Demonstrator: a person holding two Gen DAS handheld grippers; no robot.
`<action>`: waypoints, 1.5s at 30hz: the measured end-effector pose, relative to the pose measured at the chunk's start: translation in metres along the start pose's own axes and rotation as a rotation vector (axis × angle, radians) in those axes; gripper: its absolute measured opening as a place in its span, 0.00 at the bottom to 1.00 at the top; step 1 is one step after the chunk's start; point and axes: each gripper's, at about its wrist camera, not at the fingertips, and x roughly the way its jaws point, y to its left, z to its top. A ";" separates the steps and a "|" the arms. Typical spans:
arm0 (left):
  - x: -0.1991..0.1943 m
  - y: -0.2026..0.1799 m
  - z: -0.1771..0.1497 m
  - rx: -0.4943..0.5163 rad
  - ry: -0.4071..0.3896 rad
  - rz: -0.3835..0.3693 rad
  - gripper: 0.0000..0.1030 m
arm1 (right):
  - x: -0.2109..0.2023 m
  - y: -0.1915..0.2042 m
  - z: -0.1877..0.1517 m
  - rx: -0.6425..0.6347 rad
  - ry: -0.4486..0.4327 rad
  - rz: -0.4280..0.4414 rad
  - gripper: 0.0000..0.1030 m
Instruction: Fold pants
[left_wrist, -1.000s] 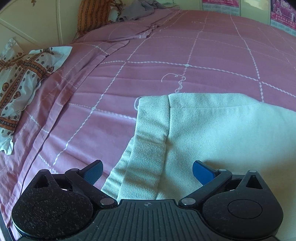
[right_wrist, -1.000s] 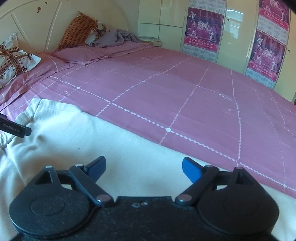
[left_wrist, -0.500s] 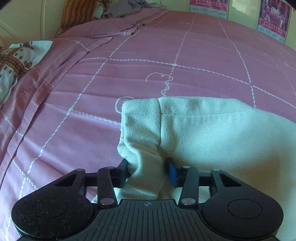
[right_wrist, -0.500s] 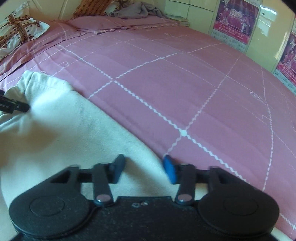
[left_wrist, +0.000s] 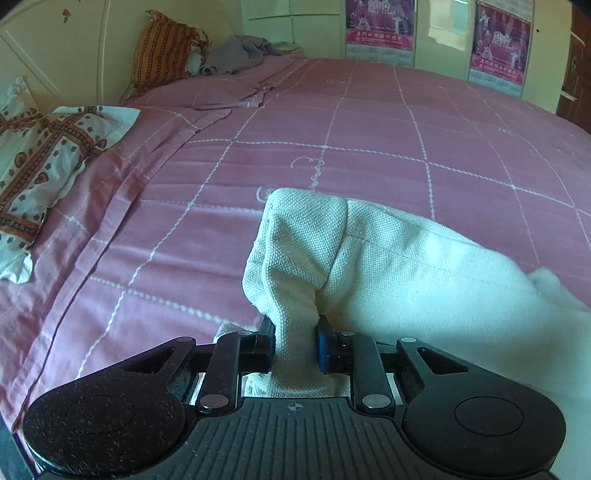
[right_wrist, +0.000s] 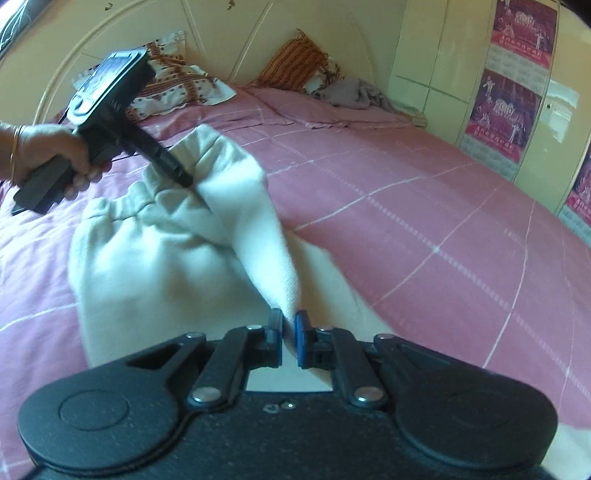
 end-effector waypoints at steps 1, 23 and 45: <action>-0.007 0.001 -0.008 0.000 0.012 0.000 0.24 | -0.001 0.012 -0.014 0.014 0.022 0.002 0.07; -0.087 0.038 -0.117 -0.761 0.153 -0.434 0.80 | -0.034 -0.014 -0.084 0.726 0.106 -0.036 0.68; -0.041 0.038 -0.096 -0.639 0.004 -0.258 0.11 | -0.002 -0.057 -0.083 1.089 0.150 -0.075 0.64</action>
